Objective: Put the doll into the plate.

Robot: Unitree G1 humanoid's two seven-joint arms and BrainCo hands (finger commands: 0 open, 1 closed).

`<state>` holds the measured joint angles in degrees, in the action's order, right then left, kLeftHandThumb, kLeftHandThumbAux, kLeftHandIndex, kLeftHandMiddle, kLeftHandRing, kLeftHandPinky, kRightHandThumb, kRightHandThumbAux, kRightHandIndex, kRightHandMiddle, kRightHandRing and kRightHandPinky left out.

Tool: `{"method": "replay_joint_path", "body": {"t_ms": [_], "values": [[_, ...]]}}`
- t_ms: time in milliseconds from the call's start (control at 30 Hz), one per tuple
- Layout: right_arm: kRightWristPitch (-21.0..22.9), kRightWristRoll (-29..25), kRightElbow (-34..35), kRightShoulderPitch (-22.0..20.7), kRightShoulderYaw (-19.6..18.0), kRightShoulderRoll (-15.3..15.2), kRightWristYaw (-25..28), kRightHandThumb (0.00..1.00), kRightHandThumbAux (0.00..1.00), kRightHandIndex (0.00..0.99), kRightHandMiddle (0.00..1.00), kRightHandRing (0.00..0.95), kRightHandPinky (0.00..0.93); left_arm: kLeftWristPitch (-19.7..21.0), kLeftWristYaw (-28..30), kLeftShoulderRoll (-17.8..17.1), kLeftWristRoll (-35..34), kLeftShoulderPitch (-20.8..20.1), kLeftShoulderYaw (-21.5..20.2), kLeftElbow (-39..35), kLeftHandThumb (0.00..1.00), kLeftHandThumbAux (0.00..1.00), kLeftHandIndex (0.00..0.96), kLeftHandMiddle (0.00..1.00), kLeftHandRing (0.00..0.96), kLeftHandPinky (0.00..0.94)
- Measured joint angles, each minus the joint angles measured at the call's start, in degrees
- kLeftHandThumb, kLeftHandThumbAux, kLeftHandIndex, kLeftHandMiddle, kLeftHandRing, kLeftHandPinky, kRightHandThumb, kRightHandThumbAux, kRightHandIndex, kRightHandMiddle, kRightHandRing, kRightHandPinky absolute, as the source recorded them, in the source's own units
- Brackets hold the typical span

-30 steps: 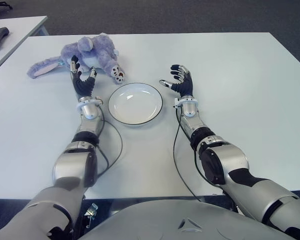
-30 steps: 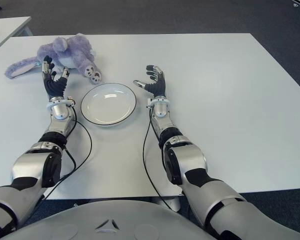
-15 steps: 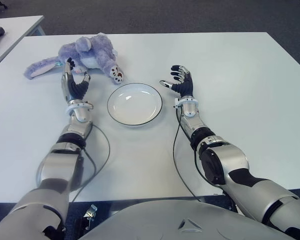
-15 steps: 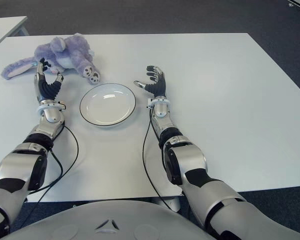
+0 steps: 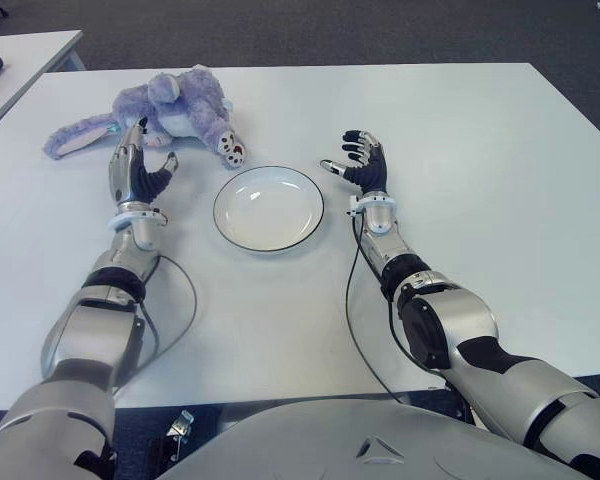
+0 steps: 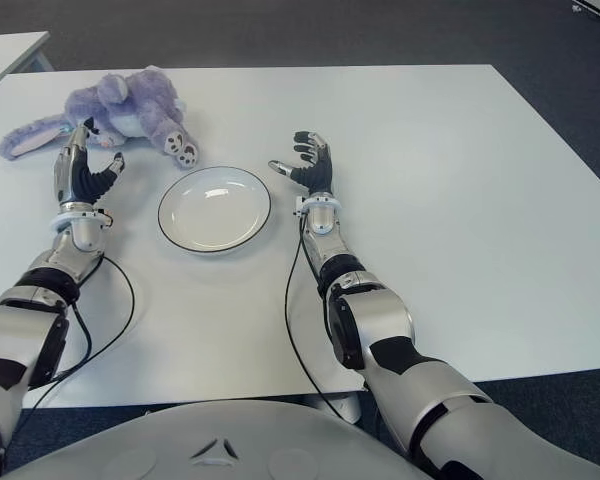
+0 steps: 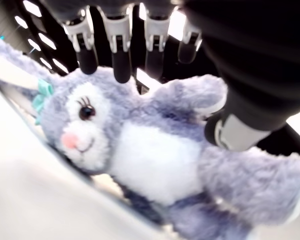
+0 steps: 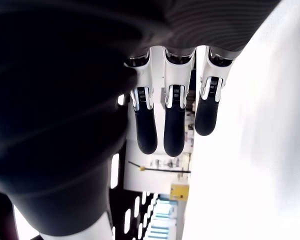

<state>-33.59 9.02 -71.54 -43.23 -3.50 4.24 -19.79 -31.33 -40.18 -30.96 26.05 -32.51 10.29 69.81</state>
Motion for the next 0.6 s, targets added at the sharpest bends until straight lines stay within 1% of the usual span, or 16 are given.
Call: {"method": "replay_joint_path", "body": {"t_ms": [100,133,233,600], "values": [[0.0,0.0,0.0,0.0,0.0,0.0,0.0,0.0,0.954,0.275,0.287,0.281,0.218,0.5,-0.5,-1.0,1.1,0.0,1.3,0.1,0.411,0.619,0.0,0.098,0.12,0.137],[0.0,0.0,0.0,0.0,0.0,0.0,0.0,0.0,0.955,0.274,0.285,0.277,0.217,0.7,-0.6,-1.4,1.3,0.0,1.9,0.2,0.405,0.618,0.0,0.095,0.119,0.16],[0.0,0.0,0.0,0.0,0.0,0.0,0.0,0.0,0.957,0.272,0.283,0.273,0.215,1.4,-0.7,-2.4,2.1,0.0,2.8,0.3,0.4,0.617,0.0,0.091,0.117,0.16],[0.1,-0.2,0.0,0.0,0.0,0.0,0.1,0.0,0.963,0.274,0.283,0.274,0.217,4.0,-0.7,-5.0,4.0,0.0,6.2,1.2,0.411,0.628,0.0,0.079,0.096,0.06]]}}
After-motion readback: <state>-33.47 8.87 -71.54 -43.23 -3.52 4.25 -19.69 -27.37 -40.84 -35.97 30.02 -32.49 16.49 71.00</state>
